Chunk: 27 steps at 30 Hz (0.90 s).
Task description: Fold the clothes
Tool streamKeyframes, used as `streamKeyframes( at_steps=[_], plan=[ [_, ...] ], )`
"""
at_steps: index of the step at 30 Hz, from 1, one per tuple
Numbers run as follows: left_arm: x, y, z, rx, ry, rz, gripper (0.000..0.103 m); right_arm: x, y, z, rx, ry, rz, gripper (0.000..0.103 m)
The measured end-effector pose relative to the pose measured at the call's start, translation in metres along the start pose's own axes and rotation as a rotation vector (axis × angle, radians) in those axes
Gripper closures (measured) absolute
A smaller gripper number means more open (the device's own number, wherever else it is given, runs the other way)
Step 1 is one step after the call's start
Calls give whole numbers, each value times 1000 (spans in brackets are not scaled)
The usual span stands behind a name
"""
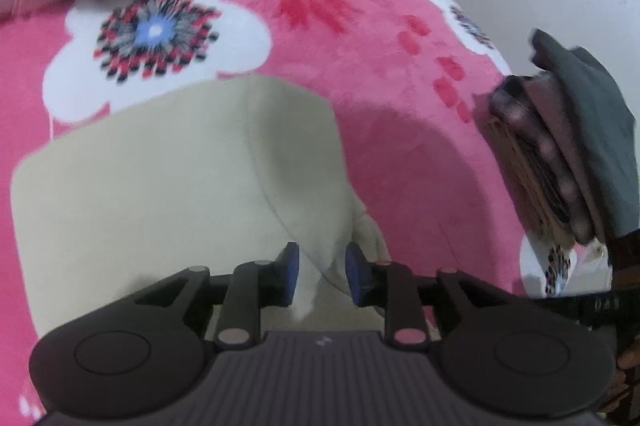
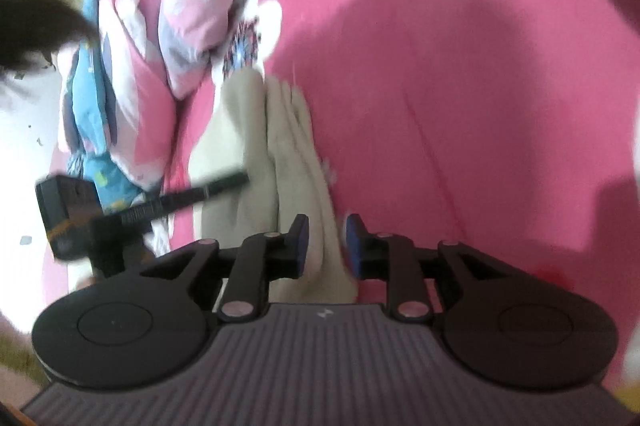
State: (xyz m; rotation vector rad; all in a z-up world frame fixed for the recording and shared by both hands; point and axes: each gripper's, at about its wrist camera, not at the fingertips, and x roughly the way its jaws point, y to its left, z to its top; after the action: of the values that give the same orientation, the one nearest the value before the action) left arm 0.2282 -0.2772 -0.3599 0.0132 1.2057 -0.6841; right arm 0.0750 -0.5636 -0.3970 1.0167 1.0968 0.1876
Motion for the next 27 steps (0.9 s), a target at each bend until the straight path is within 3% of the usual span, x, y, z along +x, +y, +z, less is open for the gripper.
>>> streamKeyframes(
  at_steps=[2,7,11,20,23,27],
  plan=[
    [-6,-13,-3,89,16,-41,74,-2,-3,-13,28,20,-3,82],
    [0,-50,-19,342,139,-197,64,9,-13,-28,101,26,20,81],
    [10,-63,-26,485,202,-239,57,14,-10,-24,88,-1,64,81],
    [13,-54,-13,583,250,-302,43,20,-3,-12,12,7,92,81],
    [15,-55,-20,629,268,-287,43,30,2,-6,-20,10,90,81],
    [18,-59,-27,682,256,-256,53,39,9,1,-51,18,72,81]
  ],
)
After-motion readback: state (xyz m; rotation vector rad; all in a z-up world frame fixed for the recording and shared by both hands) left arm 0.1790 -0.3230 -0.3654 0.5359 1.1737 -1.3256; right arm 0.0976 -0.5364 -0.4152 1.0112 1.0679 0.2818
